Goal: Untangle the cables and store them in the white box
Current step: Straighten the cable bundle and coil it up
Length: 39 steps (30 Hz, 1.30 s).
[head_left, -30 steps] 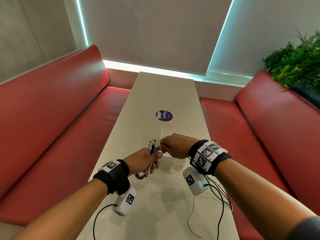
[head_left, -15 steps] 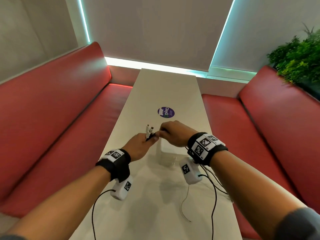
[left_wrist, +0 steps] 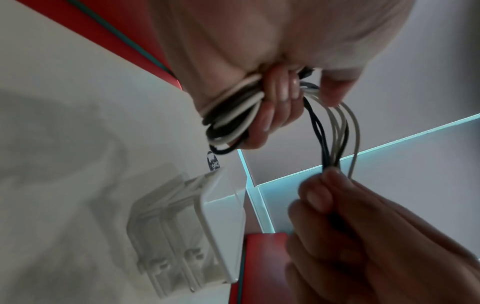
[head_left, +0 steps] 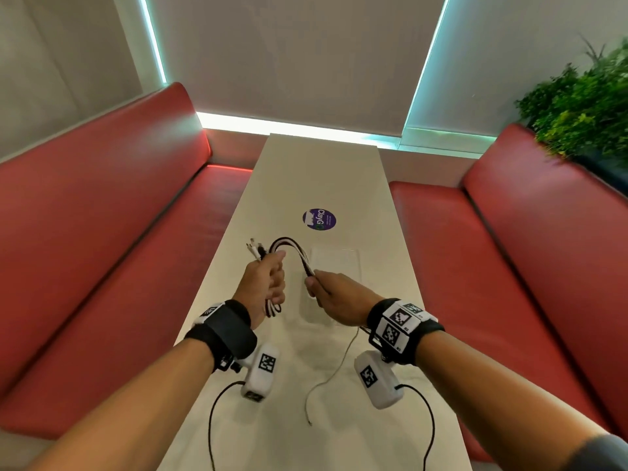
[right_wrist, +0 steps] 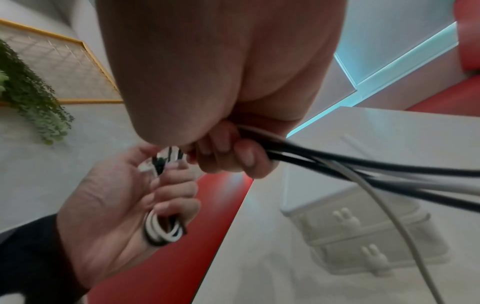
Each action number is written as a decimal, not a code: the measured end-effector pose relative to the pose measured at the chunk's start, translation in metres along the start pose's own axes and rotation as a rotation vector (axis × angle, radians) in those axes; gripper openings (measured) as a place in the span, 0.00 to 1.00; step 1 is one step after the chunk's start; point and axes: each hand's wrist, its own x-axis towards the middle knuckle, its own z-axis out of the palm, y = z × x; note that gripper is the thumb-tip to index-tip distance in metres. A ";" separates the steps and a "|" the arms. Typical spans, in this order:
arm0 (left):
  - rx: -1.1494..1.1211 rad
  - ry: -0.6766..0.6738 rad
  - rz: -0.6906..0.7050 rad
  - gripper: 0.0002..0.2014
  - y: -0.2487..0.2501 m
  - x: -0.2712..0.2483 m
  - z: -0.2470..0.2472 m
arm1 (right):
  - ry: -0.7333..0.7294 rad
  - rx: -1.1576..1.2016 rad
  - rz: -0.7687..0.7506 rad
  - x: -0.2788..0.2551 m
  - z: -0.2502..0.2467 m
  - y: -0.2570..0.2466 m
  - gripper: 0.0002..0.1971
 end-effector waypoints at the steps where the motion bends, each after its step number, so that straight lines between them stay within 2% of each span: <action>1: 0.000 -0.014 0.015 0.19 0.000 0.000 0.004 | 0.002 0.006 -0.010 0.000 0.002 -0.004 0.16; 5: 0.229 -0.046 0.119 0.15 0.000 -0.005 0.021 | -0.023 -0.065 -0.066 0.006 0.012 -0.019 0.14; 8: 0.272 -0.036 0.042 0.15 -0.005 -0.002 0.027 | -0.051 -0.095 -0.020 0.011 0.020 -0.023 0.16; 11: 0.293 0.035 -0.013 0.24 -0.008 0.002 0.026 | -0.042 -0.076 -0.003 0.013 0.021 -0.018 0.17; 14: 0.236 0.058 0.017 0.26 -0.005 0.003 0.026 | -0.054 -0.052 -0.027 0.012 0.016 -0.015 0.15; 17: 0.074 0.093 0.001 0.29 0.006 0.007 0.023 | -0.094 -0.030 -0.010 0.010 0.009 -0.010 0.16; 21: -0.213 0.113 0.016 0.23 0.019 0.014 0.021 | -0.110 0.050 0.030 0.004 0.009 -0.001 0.18; 27: -0.341 0.100 0.005 0.25 0.024 0.018 0.016 | -0.187 0.095 0.048 0.002 0.009 0.008 0.19; 30: -0.367 0.088 -0.012 0.27 0.026 0.020 0.010 | -0.201 0.105 0.060 0.000 0.012 0.014 0.19; 33: -0.367 0.059 -0.049 0.28 0.029 0.021 0.010 | -0.203 0.017 0.027 0.000 0.013 0.015 0.17; 39: -0.170 0.213 -0.004 0.25 0.034 0.026 0.003 | -0.221 -0.101 0.023 -0.003 0.011 0.020 0.18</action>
